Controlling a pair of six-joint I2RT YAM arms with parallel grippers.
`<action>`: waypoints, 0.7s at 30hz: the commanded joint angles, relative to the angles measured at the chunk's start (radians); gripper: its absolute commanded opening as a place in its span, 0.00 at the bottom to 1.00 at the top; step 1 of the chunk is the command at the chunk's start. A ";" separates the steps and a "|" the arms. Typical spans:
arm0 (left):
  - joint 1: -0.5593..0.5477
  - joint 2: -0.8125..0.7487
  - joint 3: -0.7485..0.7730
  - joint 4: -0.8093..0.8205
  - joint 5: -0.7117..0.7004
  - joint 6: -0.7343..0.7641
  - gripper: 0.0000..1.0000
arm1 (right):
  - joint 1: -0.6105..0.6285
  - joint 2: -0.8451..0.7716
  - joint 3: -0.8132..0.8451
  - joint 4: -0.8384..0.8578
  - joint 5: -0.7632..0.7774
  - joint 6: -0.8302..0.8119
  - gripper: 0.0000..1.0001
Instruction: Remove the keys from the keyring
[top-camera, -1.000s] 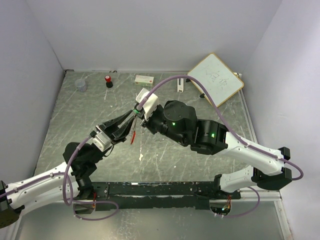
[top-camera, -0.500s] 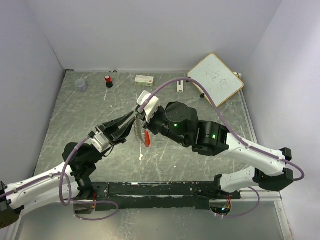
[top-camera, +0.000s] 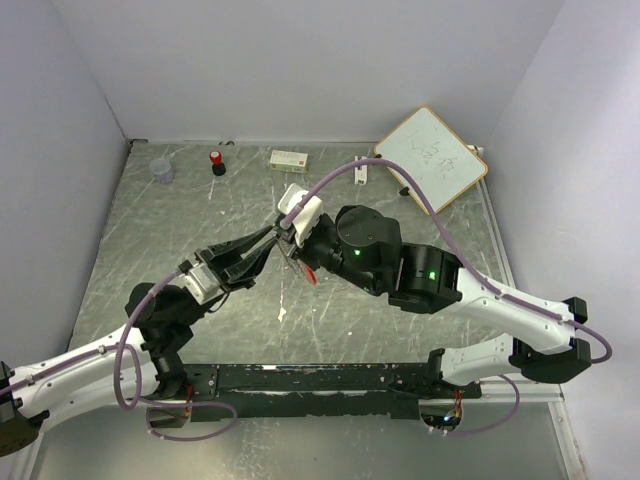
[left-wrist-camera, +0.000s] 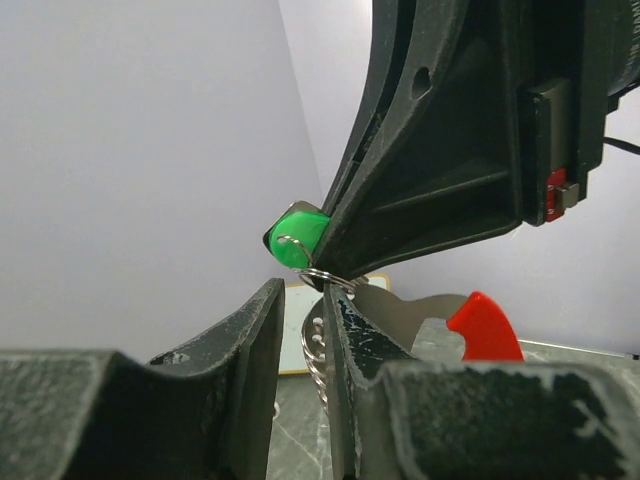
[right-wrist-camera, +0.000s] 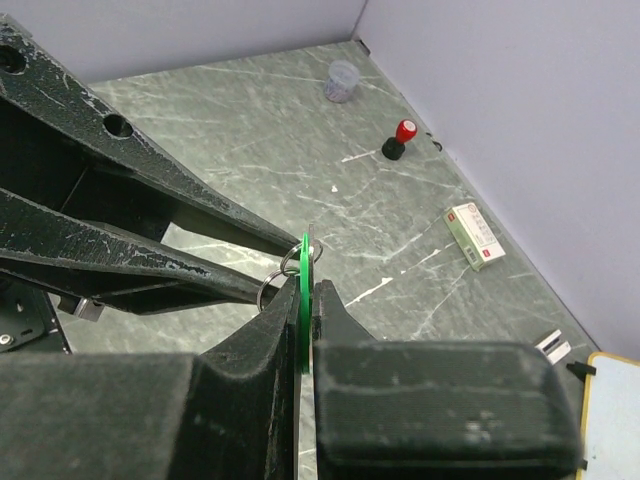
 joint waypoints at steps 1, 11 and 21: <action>-0.003 0.003 0.051 -0.013 0.068 -0.033 0.33 | 0.002 -0.019 0.006 0.022 -0.048 -0.037 0.00; -0.003 0.034 0.068 -0.029 0.082 -0.051 0.33 | 0.003 0.017 0.070 -0.092 -0.117 -0.112 0.00; 0.033 0.085 0.043 0.092 0.017 -0.025 0.31 | 0.003 0.029 0.121 -0.181 -0.166 -0.134 0.00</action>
